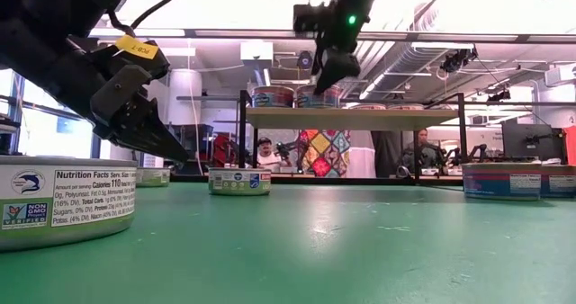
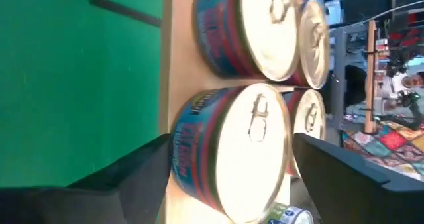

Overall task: Stack canned seafood by type on shelf
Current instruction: Put the blue pink tuna can on the shelf

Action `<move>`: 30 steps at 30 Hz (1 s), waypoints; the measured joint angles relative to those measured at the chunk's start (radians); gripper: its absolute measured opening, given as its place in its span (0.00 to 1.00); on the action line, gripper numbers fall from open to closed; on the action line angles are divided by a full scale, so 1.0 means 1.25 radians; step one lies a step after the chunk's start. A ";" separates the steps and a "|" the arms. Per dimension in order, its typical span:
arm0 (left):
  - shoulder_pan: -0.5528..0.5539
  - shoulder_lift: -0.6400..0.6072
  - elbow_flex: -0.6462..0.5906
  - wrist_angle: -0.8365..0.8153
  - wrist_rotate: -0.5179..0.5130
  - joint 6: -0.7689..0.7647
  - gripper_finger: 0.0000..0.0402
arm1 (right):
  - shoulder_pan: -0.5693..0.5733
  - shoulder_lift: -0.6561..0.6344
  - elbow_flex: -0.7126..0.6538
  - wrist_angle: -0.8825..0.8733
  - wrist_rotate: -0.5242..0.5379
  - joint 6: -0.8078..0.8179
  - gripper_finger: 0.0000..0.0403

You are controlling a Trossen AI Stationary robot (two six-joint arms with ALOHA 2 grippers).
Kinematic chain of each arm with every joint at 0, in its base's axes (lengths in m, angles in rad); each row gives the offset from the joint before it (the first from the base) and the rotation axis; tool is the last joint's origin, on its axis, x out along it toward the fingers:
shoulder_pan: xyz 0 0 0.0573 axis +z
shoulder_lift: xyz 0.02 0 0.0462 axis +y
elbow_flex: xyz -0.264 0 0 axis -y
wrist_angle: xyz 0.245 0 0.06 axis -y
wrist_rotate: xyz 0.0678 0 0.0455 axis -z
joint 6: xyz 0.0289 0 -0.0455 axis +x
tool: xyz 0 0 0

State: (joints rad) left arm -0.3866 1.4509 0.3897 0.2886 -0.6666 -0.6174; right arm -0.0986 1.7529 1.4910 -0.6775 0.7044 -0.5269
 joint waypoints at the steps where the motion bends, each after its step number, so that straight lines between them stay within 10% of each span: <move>1: 0.000 0.000 0.000 0.000 0.000 0.000 0.00 | 0.000 -0.013 0.000 0.000 -0.020 0.004 0.73; 13: 0.000 0.000 0.000 0.000 0.000 0.000 0.00 | -0.075 -0.144 0.000 -0.150 -0.465 0.184 0.29; 19: 0.000 0.000 0.000 0.001 0.000 0.000 0.00 | -0.117 -0.101 0.000 -0.153 -0.486 0.187 0.03; 30: 0.000 0.000 0.000 0.001 -0.003 0.000 0.00 | -0.147 -0.044 0.000 -0.112 -0.400 0.185 0.04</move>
State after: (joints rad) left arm -0.3866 1.4513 0.3897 0.2892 -0.6709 -0.6169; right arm -0.2825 1.6977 1.4910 -0.8181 0.2042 -0.2952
